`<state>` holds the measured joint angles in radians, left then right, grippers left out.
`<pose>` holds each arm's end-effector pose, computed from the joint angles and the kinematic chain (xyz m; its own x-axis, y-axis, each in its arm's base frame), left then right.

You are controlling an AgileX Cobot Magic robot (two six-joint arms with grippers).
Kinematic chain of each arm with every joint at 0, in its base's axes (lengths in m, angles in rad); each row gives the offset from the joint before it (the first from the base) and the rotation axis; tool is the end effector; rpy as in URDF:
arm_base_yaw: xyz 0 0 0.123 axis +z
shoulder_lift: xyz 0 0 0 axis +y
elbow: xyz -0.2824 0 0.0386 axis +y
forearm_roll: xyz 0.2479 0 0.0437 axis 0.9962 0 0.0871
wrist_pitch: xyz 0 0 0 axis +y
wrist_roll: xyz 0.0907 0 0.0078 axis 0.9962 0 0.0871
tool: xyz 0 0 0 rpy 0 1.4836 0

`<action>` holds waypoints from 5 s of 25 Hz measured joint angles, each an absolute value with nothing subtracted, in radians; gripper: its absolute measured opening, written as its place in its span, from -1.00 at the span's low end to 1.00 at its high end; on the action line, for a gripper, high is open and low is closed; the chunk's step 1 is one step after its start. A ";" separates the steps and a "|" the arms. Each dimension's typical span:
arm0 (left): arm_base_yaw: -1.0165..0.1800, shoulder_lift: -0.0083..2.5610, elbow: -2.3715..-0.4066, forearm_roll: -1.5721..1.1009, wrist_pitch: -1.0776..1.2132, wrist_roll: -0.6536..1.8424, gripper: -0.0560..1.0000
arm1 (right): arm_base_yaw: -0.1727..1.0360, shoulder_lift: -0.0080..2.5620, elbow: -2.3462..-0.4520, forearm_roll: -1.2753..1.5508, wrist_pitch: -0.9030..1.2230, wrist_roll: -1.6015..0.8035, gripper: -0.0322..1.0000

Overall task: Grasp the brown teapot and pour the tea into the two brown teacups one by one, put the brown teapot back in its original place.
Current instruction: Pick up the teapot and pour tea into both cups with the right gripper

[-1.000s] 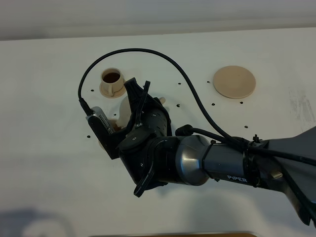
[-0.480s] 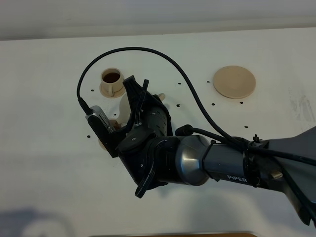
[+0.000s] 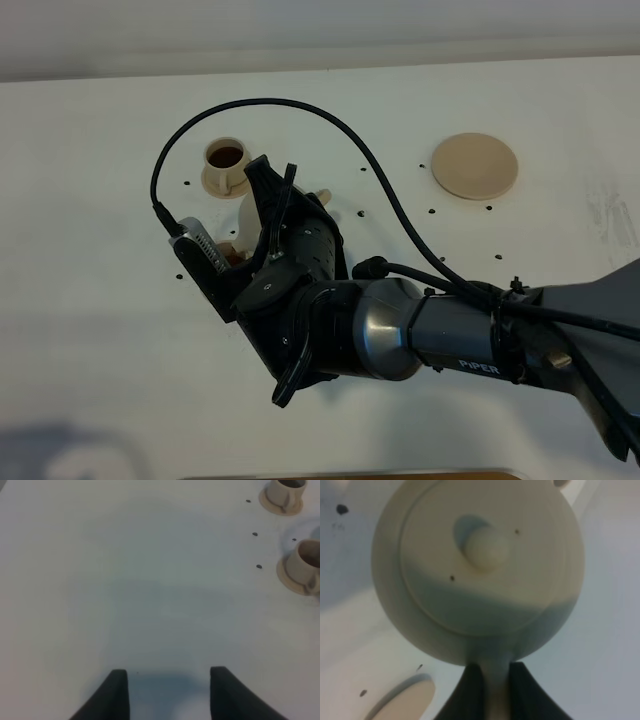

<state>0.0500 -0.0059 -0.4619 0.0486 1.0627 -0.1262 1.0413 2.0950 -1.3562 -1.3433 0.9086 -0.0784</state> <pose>-0.0018 0.0038 0.2664 -0.4737 -0.1261 -0.8716 -0.1362 0.9883 -0.0690 0.2736 0.3289 0.1668 0.1959 -0.8825 0.4276 -0.4792 -0.4666 -0.7434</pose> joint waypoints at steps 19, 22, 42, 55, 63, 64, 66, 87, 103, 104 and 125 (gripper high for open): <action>0.050 -0.006 -0.462 0.049 1.063 -0.126 -0.05 | 1.057 2.095 -1.356 -1.381 0.912 -0.078 -0.77; 0.050 -0.006 -0.462 0.049 1.063 -0.126 -0.05 | 1.060 2.095 -1.356 -1.391 0.912 -0.078 -0.77; 0.050 -0.006 -0.462 0.049 1.063 -0.126 -0.05 | 1.060 2.095 -1.356 -1.434 0.919 -0.078 -0.77; 0.050 -0.006 -0.462 0.049 1.063 -0.126 -0.05 | 1.060 2.095 -1.356 -1.444 0.931 -0.117 -0.77; 0.050 -0.006 -0.462 0.049 1.063 -0.126 -0.05 | 1.060 2.095 -1.356 -1.444 0.931 -0.132 -0.77; 0.050 -0.006 -0.462 0.049 1.063 -0.126 -0.05 | 1.062 2.095 -1.356 -1.444 0.932 -0.135 -0.77; 0.050 -0.006 -0.462 0.049 1.063 -0.126 -0.05 | 1.067 2.095 -1.356 -1.444 0.936 -0.138 -0.77; 0.050 -0.006 -0.462 0.049 1.063 -0.125 -0.05 | 1.069 2.095 -1.356 -1.445 0.937 -0.187 -0.77; 0.050 -0.006 -0.462 0.049 1.063 -0.126 -0.05 | 1.069 2.095 -1.356 -1.465 0.942 -0.188 -0.77; 0.050 -0.006 -0.462 0.049 1.063 -0.126 -0.05 | 1.069 2.095 -1.356 -1.466 0.941 -0.188 -0.77; 0.050 -0.006 -0.462 0.049 1.063 -0.128 -0.05 | 1.080 2.095 -1.356 -1.457 0.946 -0.149 -0.77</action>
<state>0.0500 -0.0059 -0.4619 0.0486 1.0627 -0.1277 1.0798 2.0950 -1.3562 -1.4573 0.9464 -0.1489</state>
